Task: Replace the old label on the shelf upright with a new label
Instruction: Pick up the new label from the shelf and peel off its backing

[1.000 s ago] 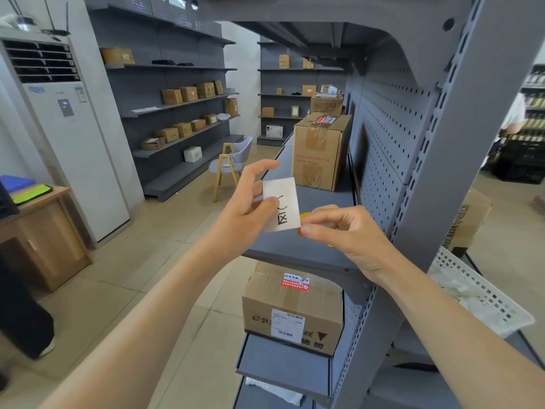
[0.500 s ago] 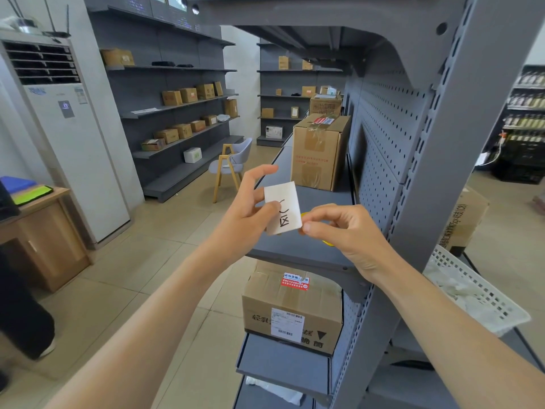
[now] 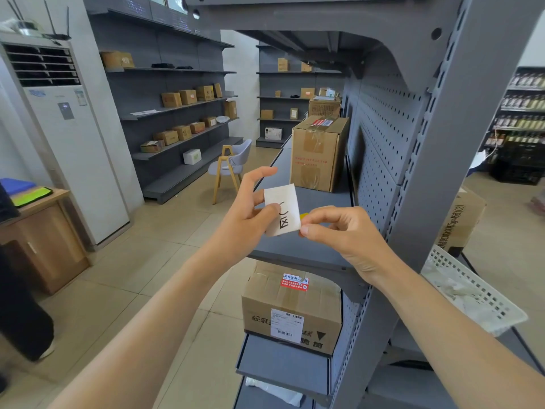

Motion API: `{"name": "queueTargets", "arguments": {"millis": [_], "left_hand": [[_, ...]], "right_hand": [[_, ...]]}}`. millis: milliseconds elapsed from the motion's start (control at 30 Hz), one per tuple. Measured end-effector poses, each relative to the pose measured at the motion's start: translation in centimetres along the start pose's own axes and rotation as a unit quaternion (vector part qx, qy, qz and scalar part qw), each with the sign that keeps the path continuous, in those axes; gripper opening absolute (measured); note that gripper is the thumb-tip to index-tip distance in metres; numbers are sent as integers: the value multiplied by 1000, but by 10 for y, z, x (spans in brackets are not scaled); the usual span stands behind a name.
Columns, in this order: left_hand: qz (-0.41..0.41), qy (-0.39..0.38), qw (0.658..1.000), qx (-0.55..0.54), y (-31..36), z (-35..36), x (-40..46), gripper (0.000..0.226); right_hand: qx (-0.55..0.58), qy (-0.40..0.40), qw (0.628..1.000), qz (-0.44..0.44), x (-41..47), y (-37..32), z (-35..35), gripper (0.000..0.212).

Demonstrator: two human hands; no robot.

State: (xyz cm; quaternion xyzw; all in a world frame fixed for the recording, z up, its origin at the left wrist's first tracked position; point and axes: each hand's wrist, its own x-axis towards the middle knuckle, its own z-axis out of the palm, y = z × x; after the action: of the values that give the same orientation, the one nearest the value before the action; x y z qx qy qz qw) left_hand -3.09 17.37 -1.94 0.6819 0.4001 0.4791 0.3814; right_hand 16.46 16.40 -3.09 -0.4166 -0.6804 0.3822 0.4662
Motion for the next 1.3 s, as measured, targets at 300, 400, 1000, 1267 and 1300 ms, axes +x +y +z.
{"name": "queueTargets", "arguments": {"millis": [300, 400, 1000, 1267, 1300], "left_hand": [[-11, 77, 997, 21, -11, 6, 2, 31], [90, 144, 981, 96, -14, 0, 5, 19], [222, 127, 944, 209, 5, 11, -2, 22], [274, 171, 916, 238, 6, 16, -3, 15], [271, 174, 916, 238, 6, 16, -3, 13]], "right_hand": [[-34, 13, 999, -24, 0, -2, 2, 14], [-32, 33, 999, -5, 2, -2, 2, 15], [-135, 91, 981, -104, 1, -13, -4, 10], [-148, 103, 976, -122, -4, -17, 2, 12], [-148, 104, 976, -122, -4, -18, 3, 12]]}}
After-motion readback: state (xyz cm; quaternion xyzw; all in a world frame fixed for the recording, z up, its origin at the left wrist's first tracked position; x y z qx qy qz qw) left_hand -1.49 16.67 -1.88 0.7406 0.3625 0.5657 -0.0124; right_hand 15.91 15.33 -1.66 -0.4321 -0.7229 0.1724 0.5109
